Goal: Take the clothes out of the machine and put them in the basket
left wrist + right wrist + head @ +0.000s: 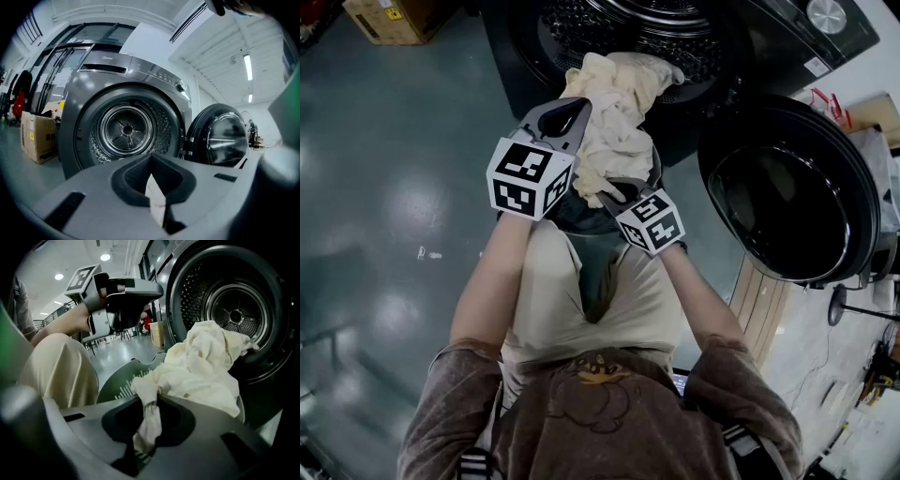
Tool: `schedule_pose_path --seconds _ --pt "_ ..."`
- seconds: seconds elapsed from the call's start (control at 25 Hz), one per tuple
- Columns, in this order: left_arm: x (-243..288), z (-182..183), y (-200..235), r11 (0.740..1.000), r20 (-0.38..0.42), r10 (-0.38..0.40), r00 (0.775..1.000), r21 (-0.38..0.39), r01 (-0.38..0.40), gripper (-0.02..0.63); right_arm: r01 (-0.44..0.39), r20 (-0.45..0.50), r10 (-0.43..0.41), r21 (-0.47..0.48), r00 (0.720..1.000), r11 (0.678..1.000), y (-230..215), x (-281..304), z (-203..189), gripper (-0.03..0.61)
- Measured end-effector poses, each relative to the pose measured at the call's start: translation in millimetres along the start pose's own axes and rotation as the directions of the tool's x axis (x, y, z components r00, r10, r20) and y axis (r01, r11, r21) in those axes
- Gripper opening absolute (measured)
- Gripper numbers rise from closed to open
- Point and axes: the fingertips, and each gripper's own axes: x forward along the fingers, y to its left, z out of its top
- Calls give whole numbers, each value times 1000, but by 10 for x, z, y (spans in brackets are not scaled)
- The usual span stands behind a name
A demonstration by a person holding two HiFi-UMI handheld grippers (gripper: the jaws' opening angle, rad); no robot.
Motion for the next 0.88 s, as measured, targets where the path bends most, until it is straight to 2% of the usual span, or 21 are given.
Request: schedule_pose_path --seconds 0.2,0.36,0.44,0.52,0.64,0.72,0.88 --pt "-6 6 -15 1000 1 -1 1000 4 1 3 -17 -21 16 -18 1000 1000 76 30 -56 58" --pt "-15 13 -22 1000 3 -2 1000 2 2 3 -92 -39 92 -12 995 996 213 29 -66 58" --pt "-21 18 -17 1000 4 1 1000 0 -1 3 -91 -34 91 -24 995 996 233 35 -60 64" --pt "-29 15 -16 1000 4 4 1000 -2 -3 3 -50 -27 49 -34 998 998 185 53 -62 95" --pt "-35 12 -15 1000 4 3 1000 -4 -3 3 -21 -15 21 -42 1000 999 138 70 -38 196" --pt "-39 14 -12 1000 5 2 1000 -5 -2 3 -14 5 14 -42 1000 999 107 55 27 242" --pt "-50 10 2 1000 6 4 1000 -10 -4 3 31 54 -30 -12 998 999 -92 -3 174 281"
